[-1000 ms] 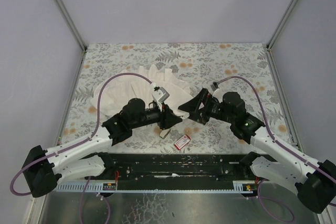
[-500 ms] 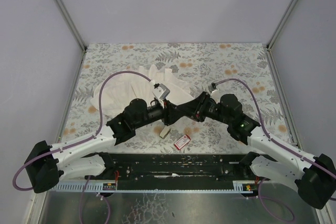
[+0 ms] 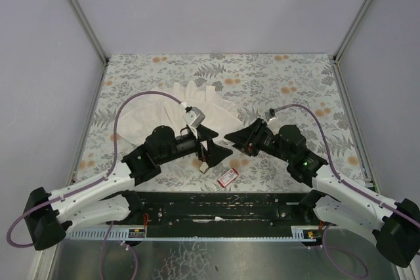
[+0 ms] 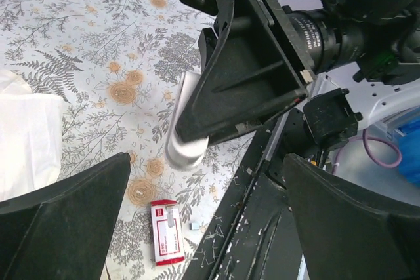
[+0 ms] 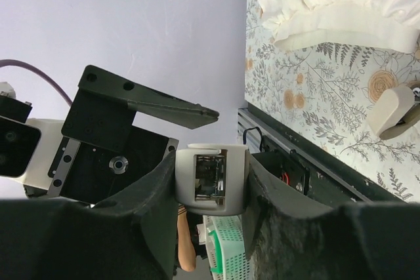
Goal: Load the staples into the stapler
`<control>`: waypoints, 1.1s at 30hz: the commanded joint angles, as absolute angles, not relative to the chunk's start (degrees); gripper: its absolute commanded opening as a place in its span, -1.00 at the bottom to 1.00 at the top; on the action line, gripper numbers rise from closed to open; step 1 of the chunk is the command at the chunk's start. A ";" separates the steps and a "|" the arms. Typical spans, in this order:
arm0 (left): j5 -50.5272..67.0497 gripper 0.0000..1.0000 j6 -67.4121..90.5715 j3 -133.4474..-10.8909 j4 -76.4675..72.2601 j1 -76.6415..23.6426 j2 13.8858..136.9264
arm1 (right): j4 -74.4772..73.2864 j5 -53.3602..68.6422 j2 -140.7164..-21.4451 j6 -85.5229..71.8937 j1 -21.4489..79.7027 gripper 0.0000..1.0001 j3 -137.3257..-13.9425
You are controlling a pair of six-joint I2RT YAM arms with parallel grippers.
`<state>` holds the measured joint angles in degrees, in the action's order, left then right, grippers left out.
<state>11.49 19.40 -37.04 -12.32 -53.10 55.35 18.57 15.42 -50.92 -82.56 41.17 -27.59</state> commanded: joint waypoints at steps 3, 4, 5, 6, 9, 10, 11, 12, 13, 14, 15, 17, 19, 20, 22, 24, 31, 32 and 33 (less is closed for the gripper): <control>11.68 1.00 23.38 -38.75 -1.54 -48.10 48.83 | 20.44 13.12 -48.83 -79.89 41.05 -1.00 -28.07; 12.79 1.00 24.61 -38.98 -1.38 -47.15 48.67 | 19.87 12.91 -48.64 -79.16 41.00 -1.00 -28.24; 13.22 1.00 25.83 -39.16 -1.42 -46.74 48.46 | 19.57 12.90 -48.40 -78.49 41.04 -1.00 -28.45; 13.27 1.00 26.74 -39.38 -1.51 -46.60 48.35 | 18.90 12.84 -48.16 -77.77 41.04 -1.00 -28.70; 12.82 1.00 28.20 -39.85 -1.58 -46.53 48.90 | 14.83 13.20 -47.78 -74.46 41.04 -0.96 -30.94; 13.07 0.99 28.29 -39.77 -1.89 -46.50 49.29 | 13.81 13.61 -47.69 -73.81 41.04 -0.86 -31.64; 14.03 0.95 28.13 -39.51 -2.55 -46.49 49.83 | 13.43 14.15 -47.58 -73.45 41.03 -0.73 -32.09; 15.50 0.89 27.80 -39.05 -3.80 -46.45 50.35 | 13.37 14.66 -47.41 -73.36 41.04 -0.65 -32.41; 17.45 0.83 27.47 -38.62 -5.38 -46.52 50.88 | 13.14 15.04 -47.29 -73.25 41.04 -0.60 -32.75; 19.12 0.75 27.23 -38.28 -7.01 -46.50 51.41 | 12.85 15.38 -47.13 -73.17 41.04 -0.55 -33.04; 20.51 0.69 27.23 -38.25 -8.60 -46.47 52.03 | 12.57 15.64 -47.04 -72.91 41.04 -0.51 -33.43; 22.59 0.61 27.27 -39.22 -9.70 -46.55 53.80 | 11.42 16.30 -47.10 -72.12 41.04 -0.47 -34.37; 23.43 0.54 27.55 -40.36 -9.79 -46.50 55.48 | 11.06 17.15 -47.36 -71.65 41.04 -0.43 -35.02; 23.61 0.51 27.84 -40.50 -10.21 -46.55 56.04 | 11.40 17.59 -47.44 -71.71 41.04 -0.42 -35.14; 24.02 0.42 28.48 -40.12 -11.68 -46.52 56.72 | 12.57 18.41 -47.63 -72.35 41.04 -0.34 -35.10; 24.10 0.34 28.93 -39.92 -12.55 -46.52 57.13 | 13.64 19.06 -47.73 -72.74 41.04 -0.25 -35.02; 25.03 -0.15 29.36 -40.23 -15.10 -46.50 58.56 | 14.07 20.86 -48.25 -73.17 41.04 -0.04 -35.38; 25.42 -0.21 29.31 -40.33 -15.28 -46.49 58.81 | 14.25 20.95 -48.24 -73.39 41.04 -0.01 -35.29; 25.85 -0.25 29.27 -40.32 -15.41 -46.54 59.00 | 14.50 21.00 -48.13 -73.65 41.04 0.03 -35.10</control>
<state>23.68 29.10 -38.44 -9.52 -46.72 58.13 10.59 18.70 -48.53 -73.54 41.08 -32.42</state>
